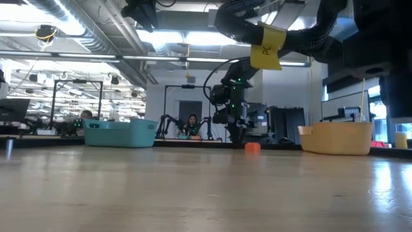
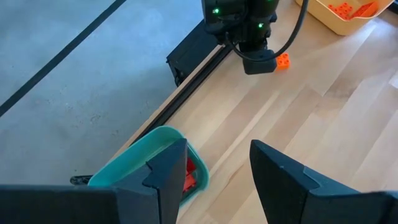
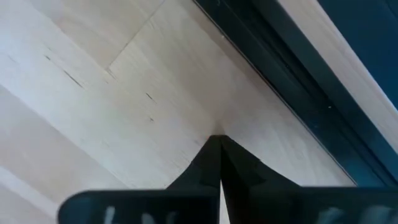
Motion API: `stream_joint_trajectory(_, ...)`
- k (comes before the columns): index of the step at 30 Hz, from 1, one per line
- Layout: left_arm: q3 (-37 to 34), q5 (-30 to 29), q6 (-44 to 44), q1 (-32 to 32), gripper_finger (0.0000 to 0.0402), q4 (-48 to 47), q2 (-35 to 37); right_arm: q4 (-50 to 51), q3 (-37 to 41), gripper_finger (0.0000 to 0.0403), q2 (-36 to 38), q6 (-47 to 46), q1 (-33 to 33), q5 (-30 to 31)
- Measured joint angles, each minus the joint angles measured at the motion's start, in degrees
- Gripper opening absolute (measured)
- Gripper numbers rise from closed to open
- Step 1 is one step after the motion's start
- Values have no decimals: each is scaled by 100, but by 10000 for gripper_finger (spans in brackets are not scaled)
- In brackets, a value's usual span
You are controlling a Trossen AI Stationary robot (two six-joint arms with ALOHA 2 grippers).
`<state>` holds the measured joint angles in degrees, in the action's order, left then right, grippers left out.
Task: Sort & place blocks by color
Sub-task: Put the orange game piece into the yellow bin
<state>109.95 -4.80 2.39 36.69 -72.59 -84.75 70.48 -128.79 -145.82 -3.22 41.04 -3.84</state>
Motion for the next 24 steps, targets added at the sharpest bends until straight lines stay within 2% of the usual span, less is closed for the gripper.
stream_joint_trajectory(8,0,2,-1,0,169,2,0,83,-13,1,9,252,0,4)
stream_joint_trajectory(15,0,1,-2,0,169,2,0,900,-591,0,116,525,0,26)
stream_joint_trajectory(18,0,2,-2,0,169,2,0,820,-545,0,285,546,-3,33)
stream_joint_trajectory(24,0,0,-2,2,169,8,0,1308,-608,5,402,941,-11,72)
